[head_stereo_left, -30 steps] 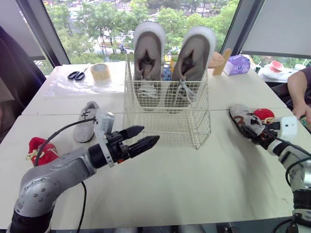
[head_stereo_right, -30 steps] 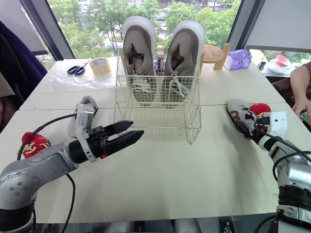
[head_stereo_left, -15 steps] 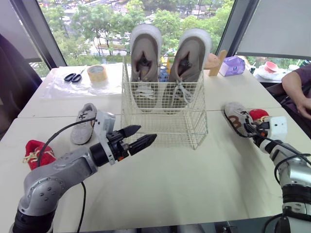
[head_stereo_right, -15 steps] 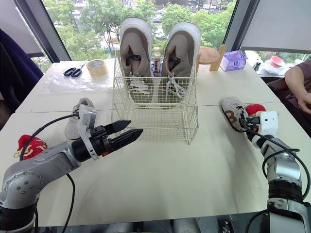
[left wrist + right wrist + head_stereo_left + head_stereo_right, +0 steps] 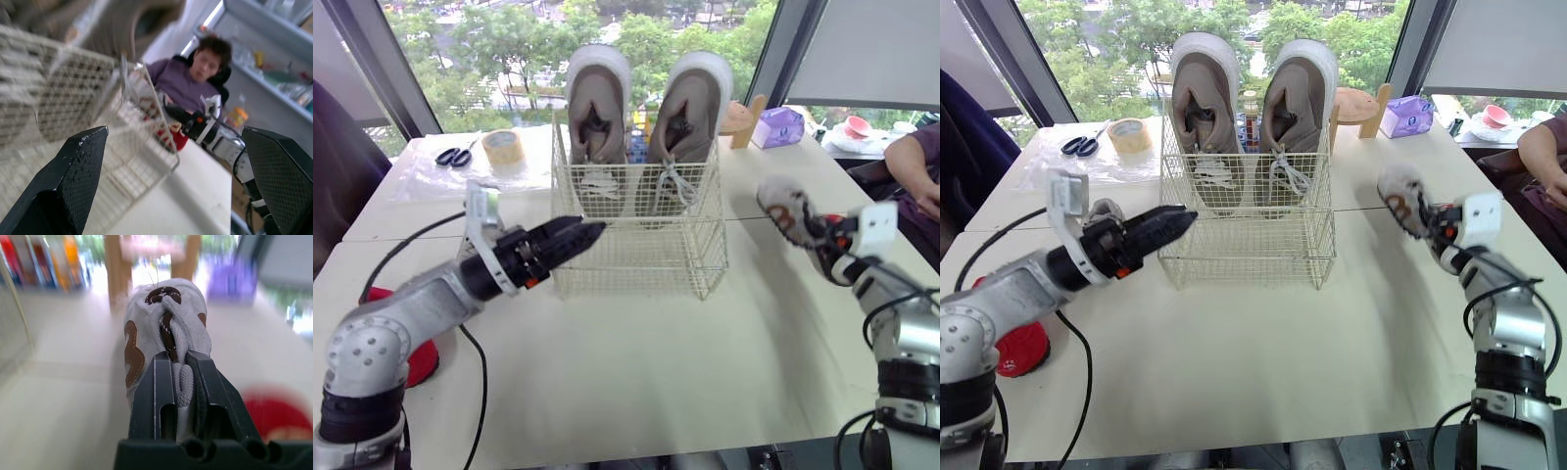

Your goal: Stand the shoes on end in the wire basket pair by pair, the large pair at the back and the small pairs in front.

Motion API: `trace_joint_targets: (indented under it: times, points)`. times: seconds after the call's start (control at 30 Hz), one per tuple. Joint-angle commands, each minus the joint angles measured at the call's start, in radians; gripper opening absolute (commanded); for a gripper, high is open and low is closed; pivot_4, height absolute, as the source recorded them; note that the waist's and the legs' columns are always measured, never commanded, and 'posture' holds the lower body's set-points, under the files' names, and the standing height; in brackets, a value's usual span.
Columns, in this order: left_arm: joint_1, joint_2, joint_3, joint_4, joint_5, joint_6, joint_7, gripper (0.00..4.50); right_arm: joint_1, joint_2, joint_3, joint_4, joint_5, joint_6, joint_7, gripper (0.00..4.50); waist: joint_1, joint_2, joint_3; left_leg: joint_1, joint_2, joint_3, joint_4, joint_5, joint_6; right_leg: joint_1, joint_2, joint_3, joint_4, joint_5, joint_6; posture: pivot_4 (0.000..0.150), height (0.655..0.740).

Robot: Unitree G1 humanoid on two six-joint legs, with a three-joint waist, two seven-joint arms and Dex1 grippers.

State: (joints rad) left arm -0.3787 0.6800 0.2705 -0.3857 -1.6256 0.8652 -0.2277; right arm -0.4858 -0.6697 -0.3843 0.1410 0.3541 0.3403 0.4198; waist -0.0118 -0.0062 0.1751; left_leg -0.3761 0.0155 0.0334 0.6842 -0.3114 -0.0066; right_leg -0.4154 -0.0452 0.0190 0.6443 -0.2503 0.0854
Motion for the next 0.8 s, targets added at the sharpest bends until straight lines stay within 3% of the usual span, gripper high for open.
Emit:
trace_joint_targets:
  times: [0.03,0.23,0.37,0.57,0.8]
  points:
    - [-0.066,0.033,0.042,0.071,-0.055,0.01,-0.044,4.5,-0.08,-0.075,-0.087,-0.099,0.039,0.007,-0.016,0.01,0.005,0.0,0.0,0.0,0.0,-0.001,0.0,0.0,0.0,0.0,0.0,0.0,0.0,-0.001,0.001,0.15,0.74]
    - [-0.222,0.052,0.061,0.251,-0.099,0.04,-0.078,4.5,-0.261,-0.22,-0.136,-0.173,0.114,0.054,0.023,0.01,0.001,0.0,0.0,-0.005,0.0,-0.002,0.0,0.0,0.0,-0.001,-0.001,0.0,-0.004,-0.002,0.001,0.15,0.74]
    - [-0.415,0.089,0.074,0.446,-0.092,0.078,-0.119,4.5,-0.485,-0.307,-0.119,-0.197,0.298,0.168,0.145,0.01,0.0,0.001,0.001,-0.015,-0.001,-0.001,0.0,0.001,-0.001,-0.015,-0.001,0.001,0.001,-0.002,0.002,0.15,0.74]
    - [-0.662,0.093,0.057,0.627,0.001,0.127,-0.209,4.5,-0.6,-0.28,0.023,-0.336,0.468,0.289,0.288,0.01,-0.007,-0.001,0.001,-0.015,0.0,-0.002,-0.002,0.001,-0.001,-0.015,0.002,0.0,0.0,-0.002,0.001,0.15,0.74]
    - [-0.784,0.053,0.073,0.659,-0.054,0.239,-0.201,4.5,-0.61,-0.215,0.188,-0.394,0.427,0.243,0.421,0.01,0.002,-0.002,0.002,-0.016,0.0,-0.002,0.0,0.001,-0.001,-0.015,-0.002,0.0,0.001,-0.002,0.002,0.15,0.74]
